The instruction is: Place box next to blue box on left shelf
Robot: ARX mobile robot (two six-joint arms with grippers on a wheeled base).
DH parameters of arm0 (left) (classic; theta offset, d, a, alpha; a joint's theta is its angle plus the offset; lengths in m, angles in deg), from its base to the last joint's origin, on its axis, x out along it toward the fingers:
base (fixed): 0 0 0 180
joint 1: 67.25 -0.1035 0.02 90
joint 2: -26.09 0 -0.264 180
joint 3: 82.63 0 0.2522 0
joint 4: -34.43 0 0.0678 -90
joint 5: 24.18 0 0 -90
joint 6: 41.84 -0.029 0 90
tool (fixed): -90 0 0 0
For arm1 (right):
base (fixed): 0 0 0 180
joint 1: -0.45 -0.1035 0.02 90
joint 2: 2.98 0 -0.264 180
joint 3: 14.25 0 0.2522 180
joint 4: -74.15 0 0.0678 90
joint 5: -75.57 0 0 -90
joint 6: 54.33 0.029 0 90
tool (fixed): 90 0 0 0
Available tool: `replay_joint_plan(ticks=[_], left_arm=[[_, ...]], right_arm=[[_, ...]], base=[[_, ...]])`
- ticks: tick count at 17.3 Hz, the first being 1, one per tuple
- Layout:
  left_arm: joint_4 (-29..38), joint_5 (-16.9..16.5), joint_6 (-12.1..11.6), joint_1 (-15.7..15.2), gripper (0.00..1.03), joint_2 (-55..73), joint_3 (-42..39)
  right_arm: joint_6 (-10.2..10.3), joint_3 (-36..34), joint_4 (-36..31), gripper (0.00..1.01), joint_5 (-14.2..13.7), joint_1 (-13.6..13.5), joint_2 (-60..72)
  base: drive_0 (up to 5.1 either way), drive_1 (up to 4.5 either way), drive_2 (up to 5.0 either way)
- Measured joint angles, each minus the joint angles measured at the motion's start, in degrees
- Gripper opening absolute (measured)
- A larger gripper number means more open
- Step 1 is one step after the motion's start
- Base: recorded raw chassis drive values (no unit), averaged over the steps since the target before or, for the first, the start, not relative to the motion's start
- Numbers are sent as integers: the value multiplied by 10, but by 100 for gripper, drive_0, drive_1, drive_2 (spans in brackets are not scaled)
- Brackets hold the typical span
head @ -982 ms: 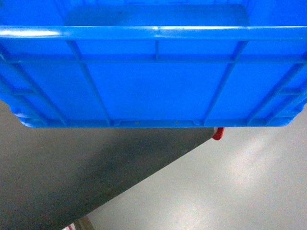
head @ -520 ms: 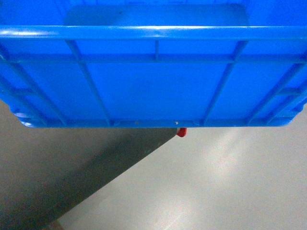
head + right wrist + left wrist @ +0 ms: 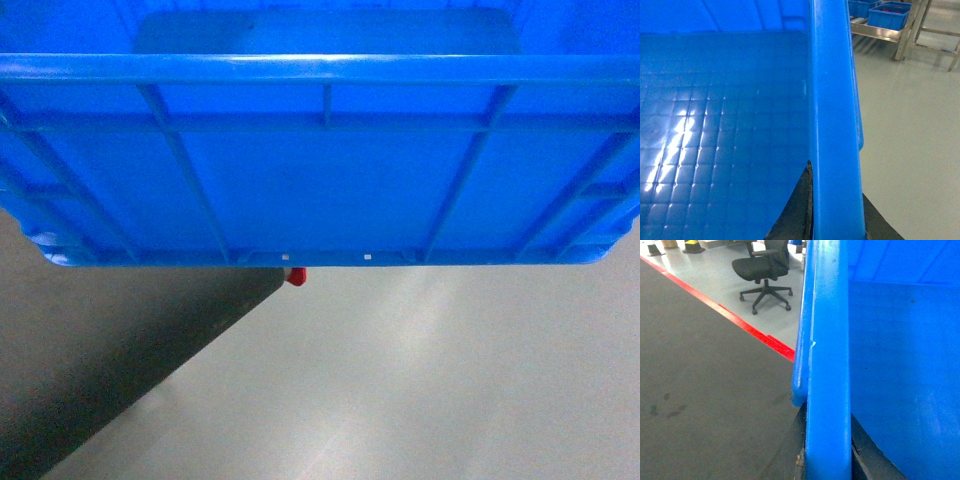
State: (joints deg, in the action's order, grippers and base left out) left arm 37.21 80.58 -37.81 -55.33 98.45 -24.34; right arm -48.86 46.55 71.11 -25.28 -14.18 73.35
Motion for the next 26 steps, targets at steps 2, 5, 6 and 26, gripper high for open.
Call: replay_joint_plan(ticks=[2,5,6,26], left_arm=[[-1,0,0,0,9,0,0],[0,0,0,0,9,0,0],[0,0,0,0,9,0,0],[-1,0,0,0,9,0,0]], right_arm=[[0,0,0,8,0,0,0],[0,0,0,8,0,0,0],[0,0,0,8,0,0,0],[0,0,0,8,0,0,0]], base=[[-153,-153,-153],[-157,-157,-157],[-148,-148,-148],[-154,-154,-154]])
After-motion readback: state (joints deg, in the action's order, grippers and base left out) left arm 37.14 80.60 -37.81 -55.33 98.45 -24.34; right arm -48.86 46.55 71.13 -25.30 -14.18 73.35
